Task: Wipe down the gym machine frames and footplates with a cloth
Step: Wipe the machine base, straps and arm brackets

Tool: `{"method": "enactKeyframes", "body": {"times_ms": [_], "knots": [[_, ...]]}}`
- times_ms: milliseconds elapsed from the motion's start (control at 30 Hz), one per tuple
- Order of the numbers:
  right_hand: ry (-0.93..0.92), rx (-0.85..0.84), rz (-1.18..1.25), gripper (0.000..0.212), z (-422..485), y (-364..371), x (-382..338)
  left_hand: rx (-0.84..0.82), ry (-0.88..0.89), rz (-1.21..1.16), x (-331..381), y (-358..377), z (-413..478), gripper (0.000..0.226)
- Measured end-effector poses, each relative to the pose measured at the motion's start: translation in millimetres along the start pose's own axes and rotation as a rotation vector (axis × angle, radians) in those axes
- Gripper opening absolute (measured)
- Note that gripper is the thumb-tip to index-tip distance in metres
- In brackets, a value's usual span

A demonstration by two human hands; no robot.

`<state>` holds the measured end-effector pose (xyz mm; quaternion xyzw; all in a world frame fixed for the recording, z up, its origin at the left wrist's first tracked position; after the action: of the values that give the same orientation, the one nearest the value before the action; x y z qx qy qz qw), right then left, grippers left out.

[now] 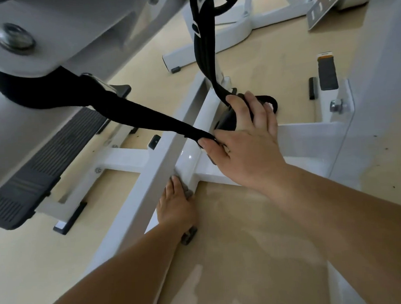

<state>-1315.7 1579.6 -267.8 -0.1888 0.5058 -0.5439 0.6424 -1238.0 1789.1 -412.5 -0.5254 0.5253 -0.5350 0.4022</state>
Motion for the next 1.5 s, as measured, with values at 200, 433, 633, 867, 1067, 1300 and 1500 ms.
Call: {"method": "enactKeyframes", "body": {"times_ms": [200, 433, 633, 867, 1067, 1300, 1500], "knots": [[0.033, -0.036, -0.006, 0.063, 4, 2, -1, -0.016, 0.014, -0.031, 17, 0, 30, 0.08], [0.02, -0.213, -0.039, 0.063, 0, -8, -6, 0.068, 0.07, -0.005, -15, 3, -39, 0.073], [-0.225, -0.111, 0.017, 0.066, -56, -7, -34, 0.041, 0.138, -0.039, -50, 9, -141, 0.084], [0.118, -0.585, 0.704, 0.055, -94, 5, -45, -0.184, 0.417, 0.61, -64, 20, -170, 0.104], [0.295, -0.591, 0.82, 0.054, -90, 4, -34, -0.358, 0.462, 0.855, -83, 10, -223, 0.079], [0.353, -0.678, 0.838, 0.065, -102, -3, -33, -0.122, -0.01, -0.041, -40, -29, -239, 0.018], [0.389, -0.67, 0.831, 0.06, -104, -11, -23, -0.142, -0.171, -0.563, 19, -20, -231, 0.015]]}}
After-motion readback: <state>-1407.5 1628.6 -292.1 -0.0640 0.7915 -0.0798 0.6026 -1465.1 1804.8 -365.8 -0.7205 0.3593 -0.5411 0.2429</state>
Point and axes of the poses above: each hand's wrist, its own z-axis towards the middle knuckle, its own y-axis out of the palm, x = y × z, the point moved 5 cm from there along z, towards the middle knuckle, and after that the axes turned 3 degrees about y, right-handed, at the moved point
